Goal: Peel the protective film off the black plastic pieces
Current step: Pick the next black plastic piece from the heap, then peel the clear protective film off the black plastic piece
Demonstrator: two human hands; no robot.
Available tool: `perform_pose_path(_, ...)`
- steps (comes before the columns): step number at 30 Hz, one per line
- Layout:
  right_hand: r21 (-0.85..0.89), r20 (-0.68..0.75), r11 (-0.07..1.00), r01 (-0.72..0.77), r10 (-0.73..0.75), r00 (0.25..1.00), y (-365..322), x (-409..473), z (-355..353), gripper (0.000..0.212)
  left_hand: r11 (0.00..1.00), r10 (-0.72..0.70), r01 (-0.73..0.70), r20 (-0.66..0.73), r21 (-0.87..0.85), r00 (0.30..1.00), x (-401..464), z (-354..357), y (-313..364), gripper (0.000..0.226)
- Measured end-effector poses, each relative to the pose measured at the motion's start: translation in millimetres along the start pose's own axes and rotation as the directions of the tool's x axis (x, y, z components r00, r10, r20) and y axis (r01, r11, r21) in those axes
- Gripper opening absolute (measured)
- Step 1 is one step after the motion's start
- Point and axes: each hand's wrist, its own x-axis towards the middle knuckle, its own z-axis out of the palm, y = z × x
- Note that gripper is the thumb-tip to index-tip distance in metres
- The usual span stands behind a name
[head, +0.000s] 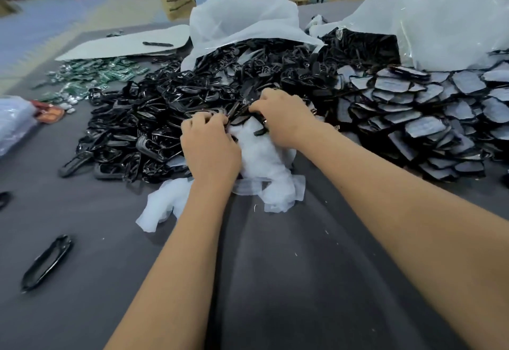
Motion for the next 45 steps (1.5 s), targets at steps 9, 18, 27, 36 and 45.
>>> perform_pose_path(9,0.085,-0.063,0.984,-0.159,0.164,0.984,0.7,10.7,2.3,0.002,0.950,-0.076,0.007,-0.211,-0.312,0.975,-0.6,-4.5,-3.5,0.031)
perform_pose_path(18,0.824,-0.331,0.566,0.011,0.466,0.821,-13.2,-23.3,13.0,0.019,0.873,-0.036,-0.133,-0.335,-0.469,0.941,0.8,-1.1,-1.9,0.017)
perform_pose_path(27,0.983,-0.043,-0.149,0.107,0.376,0.926,-10.8,-43.0,29.3,0.024,0.769,0.002,-0.164,-0.255,-0.617,0.967,-3.0,5.2,8.6,0.044)
perform_pose_path(36,0.980,-0.142,-0.067,0.189,0.431,0.891,-14.9,-43.7,31.6,0.015,0.777,-0.036,-0.116,-0.228,-0.619,0.973,-4.6,3.3,9.9,0.046)
perform_pose_path(45,0.981,-0.105,-0.104,0.163,0.421,0.901,-18.3,-42.5,31.7,0.025,0.776,-0.094,-0.038,-0.175,-0.629,0.980,-1.0,8.9,7.4,0.026)
